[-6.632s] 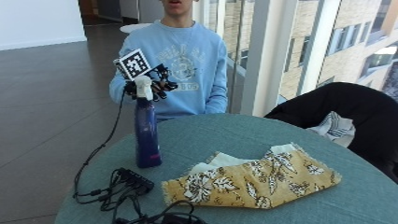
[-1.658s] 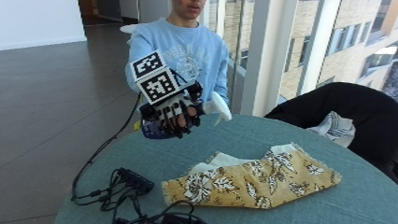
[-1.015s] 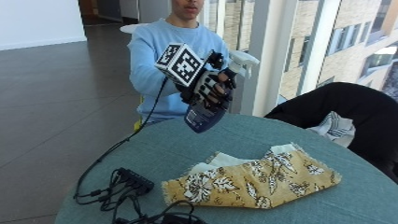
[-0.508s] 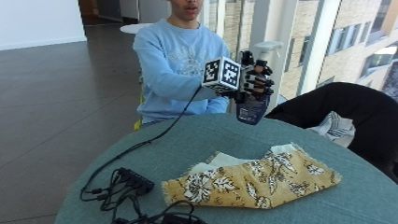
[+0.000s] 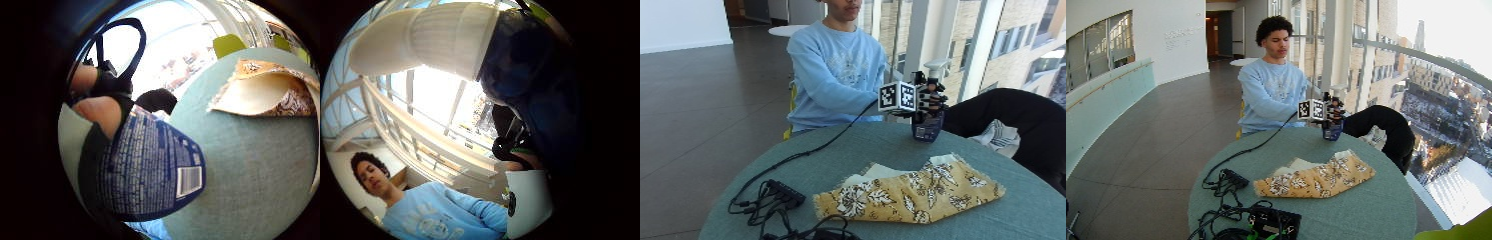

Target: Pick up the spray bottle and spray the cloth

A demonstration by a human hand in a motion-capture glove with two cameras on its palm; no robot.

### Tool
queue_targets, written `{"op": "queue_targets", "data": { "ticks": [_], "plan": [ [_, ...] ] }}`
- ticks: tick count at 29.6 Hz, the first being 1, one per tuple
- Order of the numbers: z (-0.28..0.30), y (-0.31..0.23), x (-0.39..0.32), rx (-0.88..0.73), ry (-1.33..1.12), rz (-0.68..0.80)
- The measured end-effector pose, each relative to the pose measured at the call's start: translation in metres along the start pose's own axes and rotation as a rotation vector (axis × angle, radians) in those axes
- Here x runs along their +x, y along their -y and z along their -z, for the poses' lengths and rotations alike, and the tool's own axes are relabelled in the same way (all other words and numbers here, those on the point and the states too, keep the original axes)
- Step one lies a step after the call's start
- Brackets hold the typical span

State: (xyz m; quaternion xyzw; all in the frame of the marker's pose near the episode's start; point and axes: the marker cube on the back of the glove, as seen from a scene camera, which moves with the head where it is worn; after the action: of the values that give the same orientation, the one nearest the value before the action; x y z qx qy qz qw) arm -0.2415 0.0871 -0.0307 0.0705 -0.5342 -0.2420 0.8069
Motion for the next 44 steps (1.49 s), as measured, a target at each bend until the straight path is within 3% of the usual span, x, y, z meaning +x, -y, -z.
{"op": "queue_targets", "data": {
  "ticks": [15, 23, 33, 39, 44],
  "plan": [
    [-0.007, -0.006, 0.006, -0.050, 0.010, -0.033],
    [0.027, -0.017, 0.006, -0.073, -0.051, -0.021],
    [0.108, -0.046, 0.013, -0.135, -0.354, -0.038],
    [0.170, -0.087, 0.029, -0.199, -0.704, -0.033],
    [0.220, -0.125, 0.039, -0.202, -0.831, -0.081]
  ]
}}
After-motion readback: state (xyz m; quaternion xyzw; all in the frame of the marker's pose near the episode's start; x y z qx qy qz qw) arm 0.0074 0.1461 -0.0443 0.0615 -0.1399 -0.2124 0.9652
